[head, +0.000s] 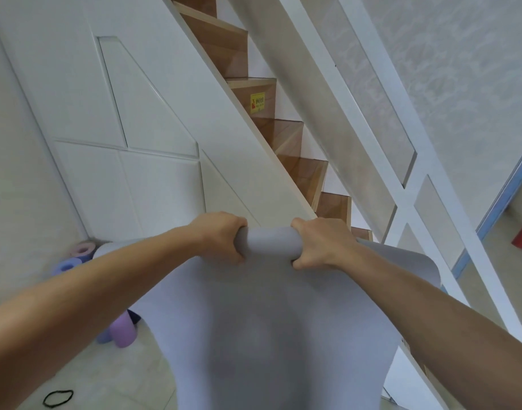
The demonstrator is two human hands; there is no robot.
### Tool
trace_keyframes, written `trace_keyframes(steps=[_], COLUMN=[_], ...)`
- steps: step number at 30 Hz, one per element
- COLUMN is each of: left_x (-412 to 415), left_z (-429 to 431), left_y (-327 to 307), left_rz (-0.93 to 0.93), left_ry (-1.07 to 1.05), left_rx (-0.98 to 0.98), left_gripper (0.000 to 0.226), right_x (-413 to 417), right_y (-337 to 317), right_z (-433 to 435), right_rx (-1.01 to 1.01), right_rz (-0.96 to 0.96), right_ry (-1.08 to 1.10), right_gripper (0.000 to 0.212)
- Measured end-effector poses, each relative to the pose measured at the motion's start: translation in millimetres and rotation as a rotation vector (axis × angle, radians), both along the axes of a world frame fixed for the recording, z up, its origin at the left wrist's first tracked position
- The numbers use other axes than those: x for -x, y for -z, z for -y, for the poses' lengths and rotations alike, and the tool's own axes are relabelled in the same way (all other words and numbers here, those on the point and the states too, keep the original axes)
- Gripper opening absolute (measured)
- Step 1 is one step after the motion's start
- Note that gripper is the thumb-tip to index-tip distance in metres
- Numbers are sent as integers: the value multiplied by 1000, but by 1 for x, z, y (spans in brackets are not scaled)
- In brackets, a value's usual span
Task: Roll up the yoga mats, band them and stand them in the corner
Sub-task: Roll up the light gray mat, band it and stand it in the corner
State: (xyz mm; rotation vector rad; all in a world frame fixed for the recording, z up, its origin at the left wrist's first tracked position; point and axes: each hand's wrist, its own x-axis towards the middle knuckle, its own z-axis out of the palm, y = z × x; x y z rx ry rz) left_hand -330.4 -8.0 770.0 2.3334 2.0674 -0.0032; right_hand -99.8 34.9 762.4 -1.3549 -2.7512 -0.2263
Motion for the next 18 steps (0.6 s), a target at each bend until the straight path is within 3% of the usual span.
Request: trace_keyframes(steps=[4, 8, 11, 14, 18], left_x=[-9, -18, -22, -22, -12], left_z=[-2, -7, -12, -14, -16], left_y=[10, 12, 14, 11, -2], left_rz=[-17, -99, -166, -189, 89], left_ry=[-29, -27, -10, 21, -26], left_rx=[-74, -232, -319, -300, -28], left_gripper=[35, 50, 54, 58, 63], right_x=[-8, -14, -16, -14, -10], right_y=[-3, -14, -16, -11, -2], right_z=[-4, -13, -19, -23, -23], right_rx=[134, 274, 181, -34, -220], right_rz=[41, 11, 16, 34, 74], right_ry=[19, 47, 62, 97, 154], right_gripper=[53, 48, 51, 60, 70])
